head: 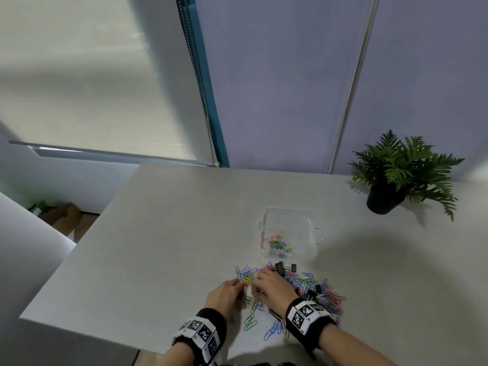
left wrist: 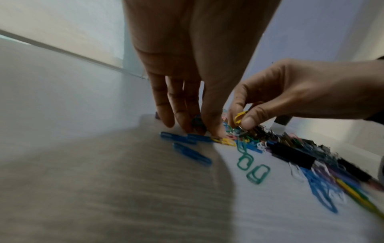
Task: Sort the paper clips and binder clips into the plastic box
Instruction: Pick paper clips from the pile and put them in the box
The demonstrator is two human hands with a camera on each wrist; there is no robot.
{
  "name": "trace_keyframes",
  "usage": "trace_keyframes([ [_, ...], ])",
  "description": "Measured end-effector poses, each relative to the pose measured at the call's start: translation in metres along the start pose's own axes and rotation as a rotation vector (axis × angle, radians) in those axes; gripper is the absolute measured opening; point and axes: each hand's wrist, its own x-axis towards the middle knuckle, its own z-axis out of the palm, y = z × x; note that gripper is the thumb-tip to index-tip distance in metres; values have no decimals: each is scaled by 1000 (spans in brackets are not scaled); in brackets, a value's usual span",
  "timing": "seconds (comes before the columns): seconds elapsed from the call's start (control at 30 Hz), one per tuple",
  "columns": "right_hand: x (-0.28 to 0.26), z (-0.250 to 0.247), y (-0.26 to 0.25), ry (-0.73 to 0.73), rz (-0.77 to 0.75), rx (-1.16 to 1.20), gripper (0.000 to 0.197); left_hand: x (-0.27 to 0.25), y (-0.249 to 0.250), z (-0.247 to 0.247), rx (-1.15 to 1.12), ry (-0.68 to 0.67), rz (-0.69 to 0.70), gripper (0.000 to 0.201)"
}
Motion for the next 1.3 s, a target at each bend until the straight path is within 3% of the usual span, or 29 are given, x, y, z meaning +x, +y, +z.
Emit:
trace_keyframes([
  [0.07, 2, -3, 3, 37, 47, 102, 7, -2, -5, -3, -68, 13, -47, 16],
  [0.13, 2, -6, 7, 59, 94, 175, 13, -4, -10, -7, -153, 33, -77, 17],
  [0.27, -3, -7, 10, 34, -5, 0, 4, -5, -14, -17, -345, 68, -63, 40],
  [0.33, -5, -7, 7, -35, -63, -114, 16, 2, -14, -28, -360, 114, -38, 40],
  [0.5, -4, 1, -7, -128, -128, -275, 41, 36, 10, -60, -441, 196, 25, 14],
  [0.77, -3, 1, -15, -136, 0, -173, 59, 95, 60, -85, -394, 185, 101, 20],
  [0.93, 0, 12, -6, -134, -109, -251, 37, 95, 50, -84, -260, 178, 113, 31],
  [1.13, -3, 4, -5, -101, -134, -215, 19, 48, -2, -78, -305, 246, 90, 23],
  [1.3, 0, 0, -3, -123, -138, -107, 11, 1, -45, -48, -276, 149, 11, 26],
])
